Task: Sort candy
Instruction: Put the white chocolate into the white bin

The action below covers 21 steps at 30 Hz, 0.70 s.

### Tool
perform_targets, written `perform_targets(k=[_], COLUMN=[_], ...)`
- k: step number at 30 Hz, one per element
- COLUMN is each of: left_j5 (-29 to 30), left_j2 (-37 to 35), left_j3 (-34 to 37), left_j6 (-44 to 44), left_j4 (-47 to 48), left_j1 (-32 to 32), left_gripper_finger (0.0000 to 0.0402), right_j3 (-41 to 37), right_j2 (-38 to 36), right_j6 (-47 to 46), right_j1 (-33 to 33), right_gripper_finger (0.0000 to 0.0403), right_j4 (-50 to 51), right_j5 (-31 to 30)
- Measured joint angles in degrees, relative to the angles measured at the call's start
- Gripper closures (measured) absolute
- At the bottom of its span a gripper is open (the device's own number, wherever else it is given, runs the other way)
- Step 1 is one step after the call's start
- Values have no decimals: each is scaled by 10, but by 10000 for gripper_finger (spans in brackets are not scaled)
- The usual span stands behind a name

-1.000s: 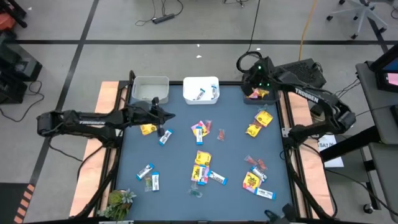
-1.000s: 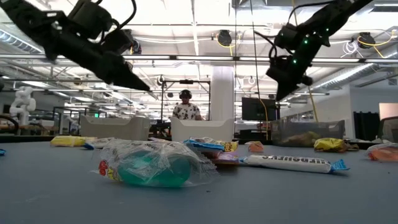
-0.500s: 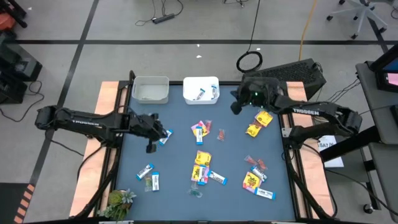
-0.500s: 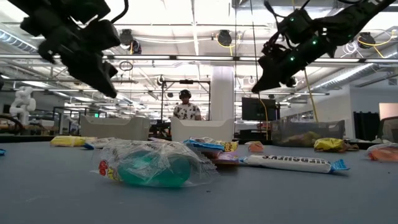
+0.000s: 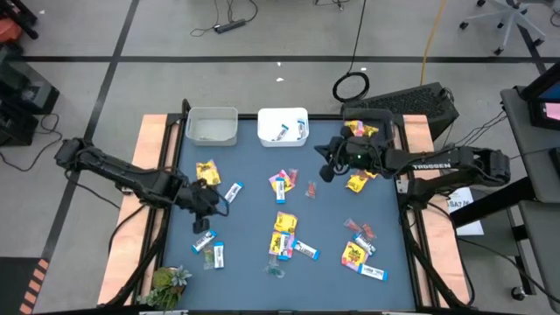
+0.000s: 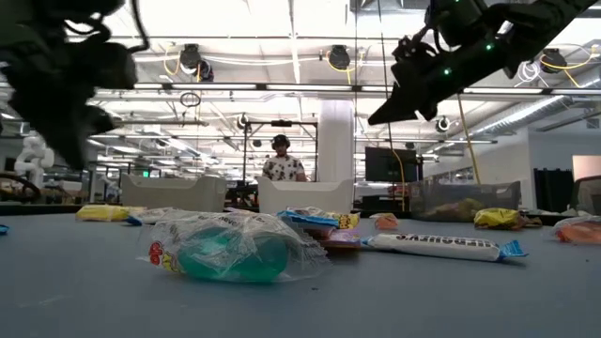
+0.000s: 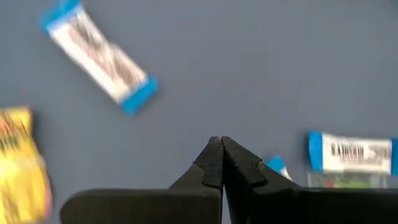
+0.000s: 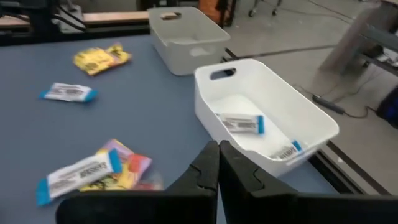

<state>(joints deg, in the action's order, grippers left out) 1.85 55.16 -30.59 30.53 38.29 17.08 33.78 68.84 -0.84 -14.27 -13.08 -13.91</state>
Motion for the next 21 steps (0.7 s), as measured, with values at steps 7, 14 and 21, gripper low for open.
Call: perform_targets(k=[7, 14, 21], left_j5=[2, -8, -28], left_j2=[0, 13, 80], left_j3=[0, 0, 0], left_j6=[103, 141, 142], left_j4=[18, 18, 12], left_j1=[63, 98, 112], left_gripper_finger=[350, 292, 258], right_j3=[0, 0, 0], right_j2=[0, 0, 0], right_j6=[0, -19, -19], right_j1=[27, 52, 62], right_gripper_finger=[403, 403, 403], right_j4=[-21, -21, -21], right_j5=[-41, -42, -43])
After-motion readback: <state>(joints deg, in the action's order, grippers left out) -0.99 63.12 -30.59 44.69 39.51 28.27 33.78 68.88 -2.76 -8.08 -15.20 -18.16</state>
